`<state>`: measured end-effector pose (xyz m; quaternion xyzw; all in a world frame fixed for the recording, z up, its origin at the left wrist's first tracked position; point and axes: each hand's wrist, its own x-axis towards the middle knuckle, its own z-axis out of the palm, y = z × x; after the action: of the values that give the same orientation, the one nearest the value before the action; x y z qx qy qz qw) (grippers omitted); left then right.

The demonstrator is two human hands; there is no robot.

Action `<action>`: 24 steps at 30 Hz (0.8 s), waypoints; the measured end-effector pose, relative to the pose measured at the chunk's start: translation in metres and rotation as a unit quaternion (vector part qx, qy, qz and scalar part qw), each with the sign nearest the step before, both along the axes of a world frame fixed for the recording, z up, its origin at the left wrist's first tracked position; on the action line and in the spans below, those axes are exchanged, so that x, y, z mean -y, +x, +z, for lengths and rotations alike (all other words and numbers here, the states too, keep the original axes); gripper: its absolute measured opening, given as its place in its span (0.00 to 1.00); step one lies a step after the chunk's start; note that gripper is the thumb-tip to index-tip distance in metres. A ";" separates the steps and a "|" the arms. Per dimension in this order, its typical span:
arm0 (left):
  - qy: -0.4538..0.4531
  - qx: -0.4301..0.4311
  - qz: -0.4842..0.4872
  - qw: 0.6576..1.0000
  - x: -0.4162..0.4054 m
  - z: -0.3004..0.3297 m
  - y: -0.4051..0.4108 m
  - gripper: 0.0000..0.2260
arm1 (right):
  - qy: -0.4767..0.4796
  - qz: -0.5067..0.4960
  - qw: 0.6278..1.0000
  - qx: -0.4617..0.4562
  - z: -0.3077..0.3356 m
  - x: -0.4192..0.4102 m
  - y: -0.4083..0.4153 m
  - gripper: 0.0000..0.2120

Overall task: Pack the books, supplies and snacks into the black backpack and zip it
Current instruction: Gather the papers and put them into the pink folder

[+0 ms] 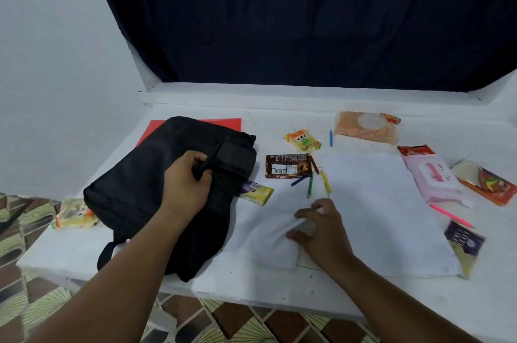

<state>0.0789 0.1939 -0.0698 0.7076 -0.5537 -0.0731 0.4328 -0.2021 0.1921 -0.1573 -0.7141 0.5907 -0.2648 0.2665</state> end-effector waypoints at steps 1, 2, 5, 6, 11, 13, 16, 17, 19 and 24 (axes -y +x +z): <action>0.000 -0.002 0.000 1.000 0.001 -0.001 0.000 0.09 | 0.025 -0.035 0.998 0.049 0.003 0.000 0.002 0.21; -0.001 -0.004 0.000 1.000 0.001 -0.001 -0.001 0.09 | 0.057 -0.069 0.991 0.098 0.007 0.000 0.004 0.22; 0.000 -0.010 -0.007 1.000 0.003 -0.002 -0.003 0.10 | 0.190 -0.162 0.911 0.327 0.024 0.006 0.012 0.25; 0.002 -0.013 -0.010 1.000 0.003 -0.003 -0.005 0.10 | 0.230 -0.200 0.868 0.392 0.028 0.010 0.014 0.27; 0.014 -0.018 -0.020 1.000 0.003 -0.003 -0.010 0.11 | 0.254 -0.239 0.862 0.369 0.044 0.022 0.018 0.28; 0.020 -0.011 -0.028 0.999 0.004 -0.004 -0.012 0.10 | 0.223 -0.208 0.907 0.292 0.055 0.024 0.017 0.24; 0.035 -0.008 -0.040 0.999 0.007 -0.005 -0.016 0.10 | 0.176 -0.140 0.956 0.187 0.078 0.028 0.012 0.19; 0.040 -0.005 -0.042 0.998 0.008 -0.006 -0.018 0.10 | 0.167 -0.123 0.964 0.169 0.087 0.029 0.010 0.18; 0.050 0.003 -0.051 0.997 0.012 -0.008 -0.024 0.11 | 0.165 -0.102 0.968 0.156 0.106 0.031 0.005 0.16; 0.107 0.013 -0.100 0.989 0.021 -0.009 -0.051 0.11 | 0.202 -0.078 0.968 0.126 0.148 0.038 -0.022 0.19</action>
<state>0.0279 0.1725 -0.0787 0.6917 -0.6161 -0.1660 0.3382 -0.2239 0.1544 -0.0088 -0.5582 0.6470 -0.2480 0.4563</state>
